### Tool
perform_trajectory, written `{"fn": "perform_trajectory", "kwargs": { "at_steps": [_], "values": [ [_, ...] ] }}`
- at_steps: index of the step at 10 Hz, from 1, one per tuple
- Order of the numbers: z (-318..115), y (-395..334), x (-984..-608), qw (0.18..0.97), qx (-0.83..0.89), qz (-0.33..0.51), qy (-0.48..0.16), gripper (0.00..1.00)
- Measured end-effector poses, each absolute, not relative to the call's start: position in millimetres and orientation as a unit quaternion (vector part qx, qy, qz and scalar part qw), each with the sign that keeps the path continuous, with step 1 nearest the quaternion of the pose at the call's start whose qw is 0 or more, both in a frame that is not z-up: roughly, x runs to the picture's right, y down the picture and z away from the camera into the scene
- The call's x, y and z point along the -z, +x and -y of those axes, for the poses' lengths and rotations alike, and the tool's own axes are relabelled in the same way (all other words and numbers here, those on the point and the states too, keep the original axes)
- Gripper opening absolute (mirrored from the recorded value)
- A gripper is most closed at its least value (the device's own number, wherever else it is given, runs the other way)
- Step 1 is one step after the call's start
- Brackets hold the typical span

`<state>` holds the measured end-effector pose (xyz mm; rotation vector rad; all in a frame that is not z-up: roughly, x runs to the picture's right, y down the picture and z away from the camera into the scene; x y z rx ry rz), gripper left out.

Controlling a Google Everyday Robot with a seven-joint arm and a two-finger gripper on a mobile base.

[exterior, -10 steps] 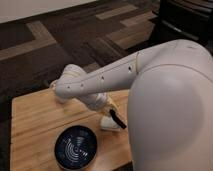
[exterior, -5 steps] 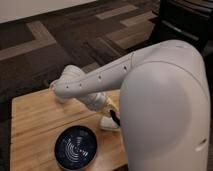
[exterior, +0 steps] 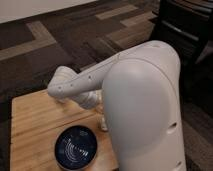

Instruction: Place the eraser on the white sponge

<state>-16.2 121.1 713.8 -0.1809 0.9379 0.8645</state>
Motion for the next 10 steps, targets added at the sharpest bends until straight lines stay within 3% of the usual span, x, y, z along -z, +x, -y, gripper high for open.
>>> {"fn": "perform_trajectory", "kwargs": {
  "at_steps": [6, 10],
  "values": [
    [-158.7, -37.7, -721.2, 0.810, -0.375, -0.439, -0.098, 0.00],
    [-163.0, 3.8, -718.1, 0.786, -0.391, -0.474, -0.068, 0.00]
  ]
}}
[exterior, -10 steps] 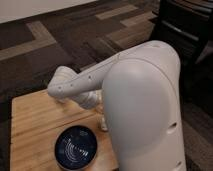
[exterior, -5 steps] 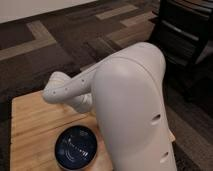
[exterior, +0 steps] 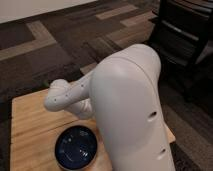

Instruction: Place the eraser on the white sponge

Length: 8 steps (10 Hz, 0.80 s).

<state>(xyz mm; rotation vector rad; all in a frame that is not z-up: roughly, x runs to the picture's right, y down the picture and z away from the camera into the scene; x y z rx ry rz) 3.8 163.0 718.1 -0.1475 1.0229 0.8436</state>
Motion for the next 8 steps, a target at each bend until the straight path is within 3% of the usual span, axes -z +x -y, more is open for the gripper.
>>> {"fn": "perform_trajectory", "kwargs": {
  "at_steps": [6, 7, 8],
  "values": [
    [-145.7, 16.5, -721.8, 0.780, -0.403, -0.477, -0.044, 0.01],
    [-145.7, 16.1, -721.9, 0.780, -0.403, -0.477, -0.044, 0.10],
    [-145.5, 16.3, -721.9, 0.780, -0.403, -0.477, -0.044, 0.26]
  ]
}}
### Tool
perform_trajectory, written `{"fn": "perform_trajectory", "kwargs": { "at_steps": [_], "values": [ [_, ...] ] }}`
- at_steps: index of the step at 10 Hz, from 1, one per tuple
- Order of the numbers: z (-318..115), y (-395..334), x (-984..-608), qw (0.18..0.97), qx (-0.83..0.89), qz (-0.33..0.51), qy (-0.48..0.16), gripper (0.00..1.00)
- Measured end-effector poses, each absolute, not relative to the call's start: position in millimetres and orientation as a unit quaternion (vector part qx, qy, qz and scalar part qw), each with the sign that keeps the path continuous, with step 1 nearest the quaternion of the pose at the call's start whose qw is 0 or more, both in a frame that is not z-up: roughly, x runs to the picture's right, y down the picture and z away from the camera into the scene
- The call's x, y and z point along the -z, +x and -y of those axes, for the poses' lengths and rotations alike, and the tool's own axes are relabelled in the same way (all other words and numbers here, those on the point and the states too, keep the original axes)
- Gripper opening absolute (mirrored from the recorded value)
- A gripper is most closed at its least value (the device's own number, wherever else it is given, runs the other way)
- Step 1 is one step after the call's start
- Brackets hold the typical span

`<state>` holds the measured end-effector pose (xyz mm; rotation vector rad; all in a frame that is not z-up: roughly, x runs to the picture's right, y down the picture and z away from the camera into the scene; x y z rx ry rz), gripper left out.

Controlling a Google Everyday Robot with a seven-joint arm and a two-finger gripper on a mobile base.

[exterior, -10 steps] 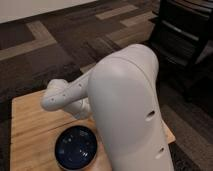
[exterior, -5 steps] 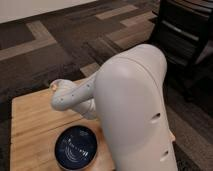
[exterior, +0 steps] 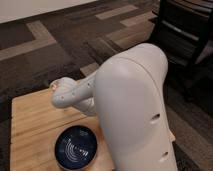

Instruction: Place the eraser on the white sponge

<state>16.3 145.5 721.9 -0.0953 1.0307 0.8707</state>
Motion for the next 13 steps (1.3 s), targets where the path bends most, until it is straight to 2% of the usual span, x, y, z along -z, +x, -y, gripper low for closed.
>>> {"fn": "perform_trajectory", "kwargs": {
  "at_steps": [5, 13],
  "values": [
    [-145.4, 15.7, -721.9, 0.780, -0.403, -0.477, -0.044, 0.79],
    [-145.4, 15.7, -721.9, 0.780, -0.403, -0.477, -0.044, 0.80]
  ]
}}
